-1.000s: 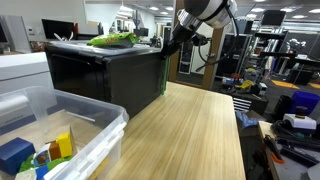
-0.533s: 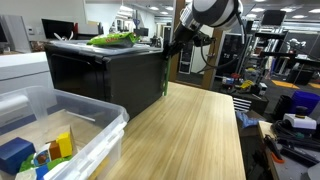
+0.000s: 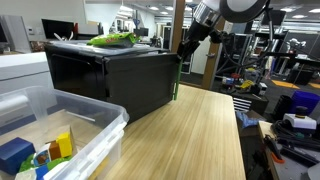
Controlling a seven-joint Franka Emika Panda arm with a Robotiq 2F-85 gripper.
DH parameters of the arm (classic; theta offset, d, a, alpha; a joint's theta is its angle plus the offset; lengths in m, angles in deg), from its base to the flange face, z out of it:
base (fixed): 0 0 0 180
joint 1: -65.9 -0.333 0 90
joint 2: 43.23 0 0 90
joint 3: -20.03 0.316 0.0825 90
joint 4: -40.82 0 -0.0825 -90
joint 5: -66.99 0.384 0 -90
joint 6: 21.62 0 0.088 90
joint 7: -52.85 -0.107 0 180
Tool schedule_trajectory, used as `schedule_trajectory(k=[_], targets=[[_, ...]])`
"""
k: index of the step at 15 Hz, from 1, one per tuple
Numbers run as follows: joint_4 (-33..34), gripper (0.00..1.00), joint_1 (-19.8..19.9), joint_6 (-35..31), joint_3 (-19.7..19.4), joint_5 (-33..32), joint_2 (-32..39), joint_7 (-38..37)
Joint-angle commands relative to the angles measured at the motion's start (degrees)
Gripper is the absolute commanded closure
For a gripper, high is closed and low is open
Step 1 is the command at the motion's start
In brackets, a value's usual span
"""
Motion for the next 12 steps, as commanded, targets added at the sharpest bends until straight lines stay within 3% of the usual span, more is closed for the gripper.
schedule_trajectory(k=[1,5,8,12], targets=[[-1.3,0.28,5.8,8.5,6.8,0.6,-6.3,0.9],[2.1,0.02,7.7,16.1,10.7,4.5,-8.5,-0.2],[7.3,0.00,10.2,12.7,13.0,5.3,-3.4,-7.0],[14.6,0.00,14.5,7.2,15.2,-0.3,7.4,-20.5]])
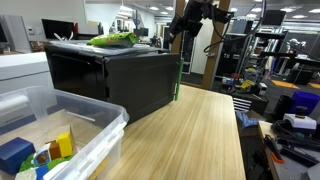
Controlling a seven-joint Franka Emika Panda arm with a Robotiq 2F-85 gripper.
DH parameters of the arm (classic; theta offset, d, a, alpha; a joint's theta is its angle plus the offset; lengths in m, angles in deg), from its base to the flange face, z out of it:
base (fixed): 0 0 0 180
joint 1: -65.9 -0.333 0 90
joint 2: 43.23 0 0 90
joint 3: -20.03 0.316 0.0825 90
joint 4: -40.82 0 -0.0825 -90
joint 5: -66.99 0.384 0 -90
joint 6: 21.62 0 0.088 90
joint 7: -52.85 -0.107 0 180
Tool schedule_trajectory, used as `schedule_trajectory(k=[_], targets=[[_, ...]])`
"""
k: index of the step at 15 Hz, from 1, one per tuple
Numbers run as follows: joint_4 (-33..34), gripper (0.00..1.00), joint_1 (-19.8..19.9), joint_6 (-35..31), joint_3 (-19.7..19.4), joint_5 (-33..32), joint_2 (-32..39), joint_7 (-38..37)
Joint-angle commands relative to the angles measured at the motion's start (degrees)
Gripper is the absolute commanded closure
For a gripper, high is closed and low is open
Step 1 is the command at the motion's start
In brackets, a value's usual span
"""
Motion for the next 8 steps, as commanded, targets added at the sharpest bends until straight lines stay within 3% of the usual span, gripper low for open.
schedule_trajectory(k=[1,2,5,8], targets=[[7.7,0.14,3.7,-3.8,1.9,-5.8,11.3,-12.0],[9.6,0.27,3.5,-4.0,1.3,-7.9,13.6,-15.3],[14.0,0.47,0.7,-0.8,-1.5,-11.0,17.9,-20.6],[17.3,0.69,-0.6,14.9,0.4,-0.9,17.4,-9.9]])
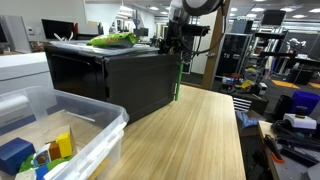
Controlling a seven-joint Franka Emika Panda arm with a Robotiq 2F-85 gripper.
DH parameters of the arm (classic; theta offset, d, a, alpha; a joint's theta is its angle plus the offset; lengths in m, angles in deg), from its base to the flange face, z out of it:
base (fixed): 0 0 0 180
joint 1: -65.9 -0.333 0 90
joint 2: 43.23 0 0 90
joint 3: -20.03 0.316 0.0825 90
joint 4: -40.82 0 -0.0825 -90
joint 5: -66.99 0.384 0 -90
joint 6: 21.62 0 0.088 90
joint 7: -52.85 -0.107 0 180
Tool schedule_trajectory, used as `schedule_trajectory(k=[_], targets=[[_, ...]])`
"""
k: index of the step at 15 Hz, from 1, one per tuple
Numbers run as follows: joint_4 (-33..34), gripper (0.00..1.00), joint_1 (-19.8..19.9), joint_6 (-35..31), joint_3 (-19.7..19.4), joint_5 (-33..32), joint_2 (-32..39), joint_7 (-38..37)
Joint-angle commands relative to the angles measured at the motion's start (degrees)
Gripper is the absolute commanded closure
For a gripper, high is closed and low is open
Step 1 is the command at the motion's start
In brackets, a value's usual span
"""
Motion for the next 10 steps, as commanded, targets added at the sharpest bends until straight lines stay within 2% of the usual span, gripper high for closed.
schedule_trajectory(k=[1,4,7,10], targets=[[2.8,0.83,-0.8,13.6,1.2,9.2,-2.6,10.7],[2.0,1.00,-1.4,23.9,2.1,12.9,-7.3,18.2],[-3.2,1.00,-2.6,32.4,3.0,13.7,-15.4,24.6],[-5.9,1.00,-3.9,42.1,3.4,14.1,-20.5,30.7]])
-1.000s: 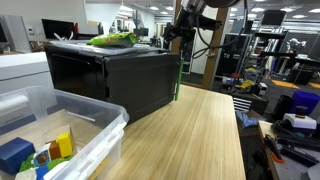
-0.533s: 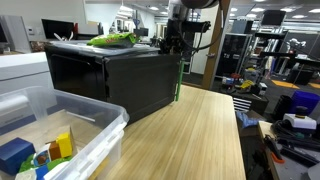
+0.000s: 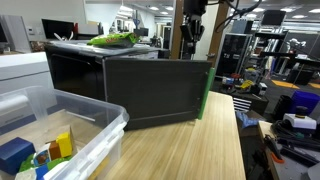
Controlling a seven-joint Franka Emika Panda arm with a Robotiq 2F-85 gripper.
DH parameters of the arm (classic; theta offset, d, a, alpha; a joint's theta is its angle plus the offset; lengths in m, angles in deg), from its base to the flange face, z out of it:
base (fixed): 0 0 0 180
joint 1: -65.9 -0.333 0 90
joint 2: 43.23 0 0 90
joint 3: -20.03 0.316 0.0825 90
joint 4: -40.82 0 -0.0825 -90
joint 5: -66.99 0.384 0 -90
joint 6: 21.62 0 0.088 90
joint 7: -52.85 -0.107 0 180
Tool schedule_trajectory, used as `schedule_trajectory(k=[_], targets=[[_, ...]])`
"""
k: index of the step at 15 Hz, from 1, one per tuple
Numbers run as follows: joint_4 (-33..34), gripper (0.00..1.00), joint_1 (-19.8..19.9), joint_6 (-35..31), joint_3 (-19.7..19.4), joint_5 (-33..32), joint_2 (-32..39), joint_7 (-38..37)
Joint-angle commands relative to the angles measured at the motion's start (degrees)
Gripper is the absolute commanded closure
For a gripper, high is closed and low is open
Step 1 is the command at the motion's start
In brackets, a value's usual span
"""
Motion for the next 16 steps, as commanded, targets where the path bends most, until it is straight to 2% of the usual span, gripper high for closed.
schedule_trajectory(k=[1,2,3,14,16], targets=[[-4.5,1.00,-1.1,8.6,0.3,1.2,-6.2,8.0],[-4.6,1.00,-1.5,11.1,0.3,0.8,-6.6,10.4],[-6.4,1.00,-1.5,6.3,0.5,0.0,-7.7,8.8],[-12.3,1.00,-1.4,-6.9,0.2,0.9,-8.7,8.1],[-13.3,1.00,-1.5,-10.6,-0.4,3.0,-8.9,8.9]])
